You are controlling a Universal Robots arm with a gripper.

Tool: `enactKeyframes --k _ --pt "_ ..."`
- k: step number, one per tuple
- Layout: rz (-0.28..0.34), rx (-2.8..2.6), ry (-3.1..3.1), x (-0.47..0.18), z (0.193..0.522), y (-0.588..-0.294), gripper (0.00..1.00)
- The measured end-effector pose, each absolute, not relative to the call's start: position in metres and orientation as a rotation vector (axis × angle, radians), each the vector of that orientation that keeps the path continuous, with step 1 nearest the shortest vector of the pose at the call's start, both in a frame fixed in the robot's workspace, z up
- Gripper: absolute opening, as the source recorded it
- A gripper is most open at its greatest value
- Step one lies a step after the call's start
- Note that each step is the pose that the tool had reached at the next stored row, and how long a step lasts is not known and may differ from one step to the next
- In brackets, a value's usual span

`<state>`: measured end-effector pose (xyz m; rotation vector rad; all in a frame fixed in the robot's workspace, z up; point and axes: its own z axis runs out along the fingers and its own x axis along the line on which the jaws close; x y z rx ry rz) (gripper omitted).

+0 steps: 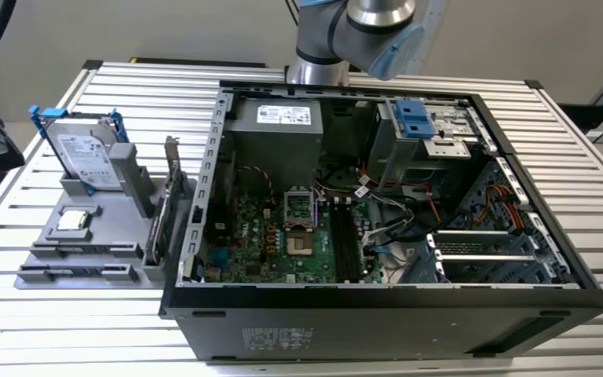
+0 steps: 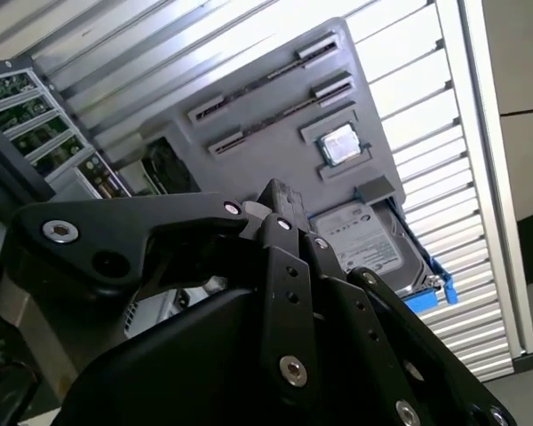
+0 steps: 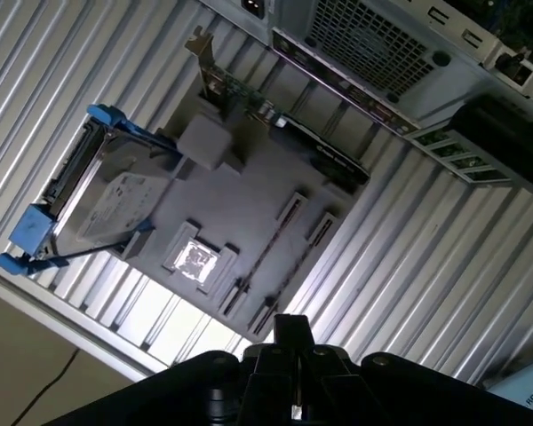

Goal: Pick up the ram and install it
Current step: 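Pick up the ram and move it above insertion slot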

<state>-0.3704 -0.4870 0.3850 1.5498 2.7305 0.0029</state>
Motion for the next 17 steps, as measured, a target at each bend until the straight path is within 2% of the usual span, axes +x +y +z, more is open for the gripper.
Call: enactKeyframes --k 17 --pt "0.002 1.797 2.574 -0.3722 0.3845 -0.4870 0.00"
